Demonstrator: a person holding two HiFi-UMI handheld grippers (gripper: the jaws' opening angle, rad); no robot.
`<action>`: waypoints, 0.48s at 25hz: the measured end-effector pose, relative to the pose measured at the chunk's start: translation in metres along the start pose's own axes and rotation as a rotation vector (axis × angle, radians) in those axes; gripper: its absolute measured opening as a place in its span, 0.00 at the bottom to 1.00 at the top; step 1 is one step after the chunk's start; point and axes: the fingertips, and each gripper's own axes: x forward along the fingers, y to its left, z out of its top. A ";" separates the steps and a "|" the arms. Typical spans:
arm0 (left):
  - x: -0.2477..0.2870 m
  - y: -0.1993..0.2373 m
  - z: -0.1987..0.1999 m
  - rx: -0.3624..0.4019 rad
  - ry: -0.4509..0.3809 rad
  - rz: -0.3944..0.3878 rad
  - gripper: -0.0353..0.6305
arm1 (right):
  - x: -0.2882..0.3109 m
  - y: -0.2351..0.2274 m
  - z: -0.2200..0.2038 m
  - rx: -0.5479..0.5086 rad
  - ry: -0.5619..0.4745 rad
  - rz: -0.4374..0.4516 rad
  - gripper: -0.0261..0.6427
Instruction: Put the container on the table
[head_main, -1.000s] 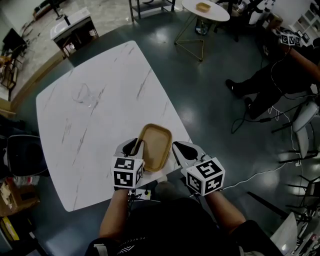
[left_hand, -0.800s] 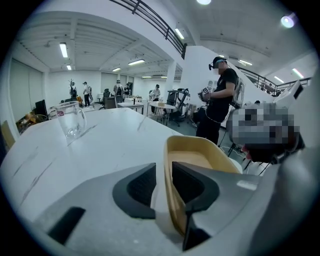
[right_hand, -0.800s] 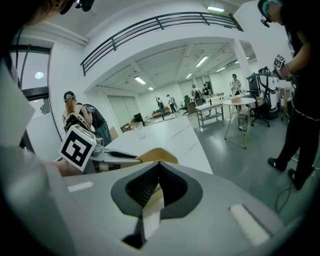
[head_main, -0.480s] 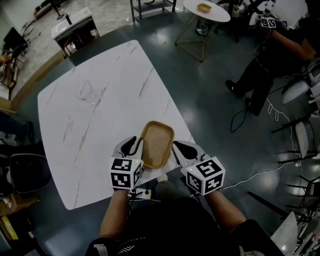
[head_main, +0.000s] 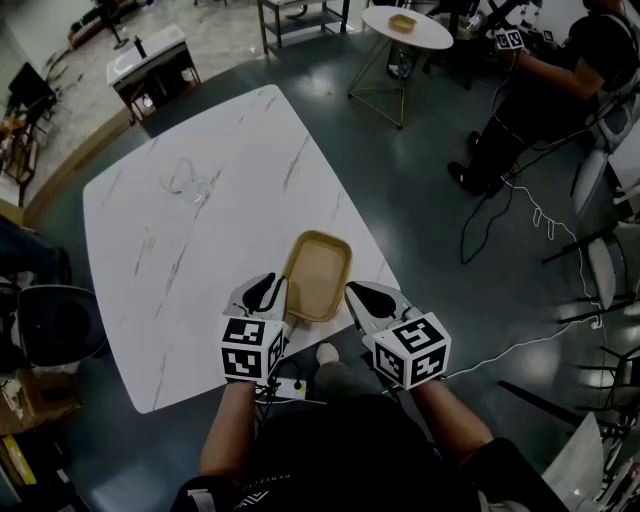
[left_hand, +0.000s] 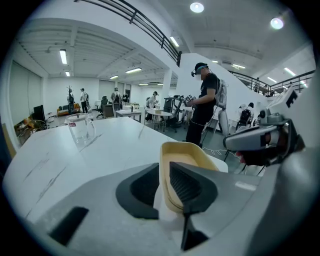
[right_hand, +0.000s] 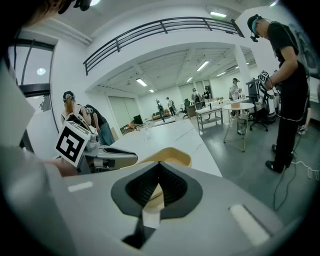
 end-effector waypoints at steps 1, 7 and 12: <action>-0.004 0.000 0.000 0.002 -0.006 0.001 0.15 | -0.002 0.003 -0.001 -0.003 -0.004 -0.002 0.04; -0.030 0.002 -0.008 0.003 -0.020 0.008 0.10 | -0.013 0.021 -0.008 -0.014 -0.016 -0.016 0.04; -0.051 0.001 -0.014 0.017 -0.020 0.004 0.05 | -0.024 0.034 -0.012 -0.014 -0.028 -0.035 0.04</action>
